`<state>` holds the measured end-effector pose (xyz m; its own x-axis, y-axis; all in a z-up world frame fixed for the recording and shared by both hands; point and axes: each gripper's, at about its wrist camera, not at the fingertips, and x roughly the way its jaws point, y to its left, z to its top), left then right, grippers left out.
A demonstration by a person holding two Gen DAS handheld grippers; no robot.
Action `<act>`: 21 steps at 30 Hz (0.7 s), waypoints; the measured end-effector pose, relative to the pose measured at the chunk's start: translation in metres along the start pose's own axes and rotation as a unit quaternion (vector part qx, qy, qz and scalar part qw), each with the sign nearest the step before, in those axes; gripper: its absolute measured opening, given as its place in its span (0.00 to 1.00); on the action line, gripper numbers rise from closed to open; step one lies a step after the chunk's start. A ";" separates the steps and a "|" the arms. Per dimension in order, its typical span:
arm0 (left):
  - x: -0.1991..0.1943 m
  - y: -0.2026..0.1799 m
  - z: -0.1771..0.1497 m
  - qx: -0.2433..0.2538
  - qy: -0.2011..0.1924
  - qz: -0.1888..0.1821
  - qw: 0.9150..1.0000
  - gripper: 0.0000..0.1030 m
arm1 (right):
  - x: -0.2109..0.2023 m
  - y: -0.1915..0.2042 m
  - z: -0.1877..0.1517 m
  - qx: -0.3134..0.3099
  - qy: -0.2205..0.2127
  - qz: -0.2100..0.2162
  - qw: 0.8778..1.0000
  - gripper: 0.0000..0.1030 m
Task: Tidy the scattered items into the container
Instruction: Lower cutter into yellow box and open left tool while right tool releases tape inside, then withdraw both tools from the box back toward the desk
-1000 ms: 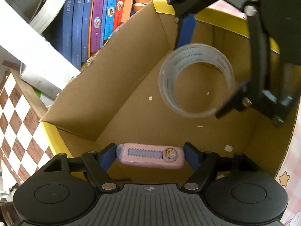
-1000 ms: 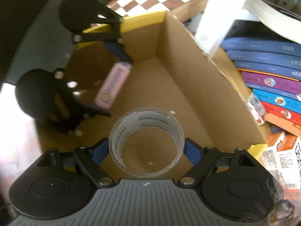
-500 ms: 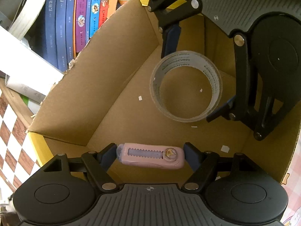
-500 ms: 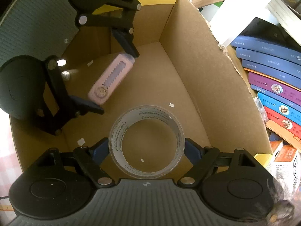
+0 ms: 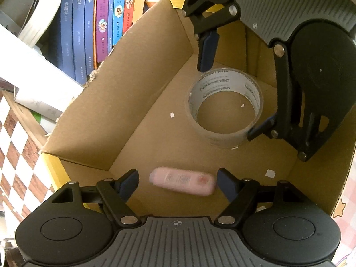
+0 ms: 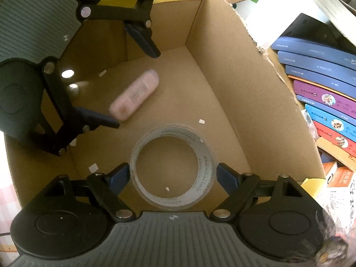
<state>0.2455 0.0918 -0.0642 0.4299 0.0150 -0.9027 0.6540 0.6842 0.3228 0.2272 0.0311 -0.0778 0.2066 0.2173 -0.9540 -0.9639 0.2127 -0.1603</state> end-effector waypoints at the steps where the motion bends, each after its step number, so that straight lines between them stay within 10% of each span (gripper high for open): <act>1: -0.001 0.000 0.000 0.000 0.000 0.002 1.000 0.80 | -0.002 0.001 -0.001 0.001 -0.001 -0.002 1.000 0.84; 21: -0.056 -0.005 -0.001 -0.040 -0.063 0.074 0.994 0.92 | -0.057 -0.039 -0.006 0.077 -0.071 -0.041 0.994 0.93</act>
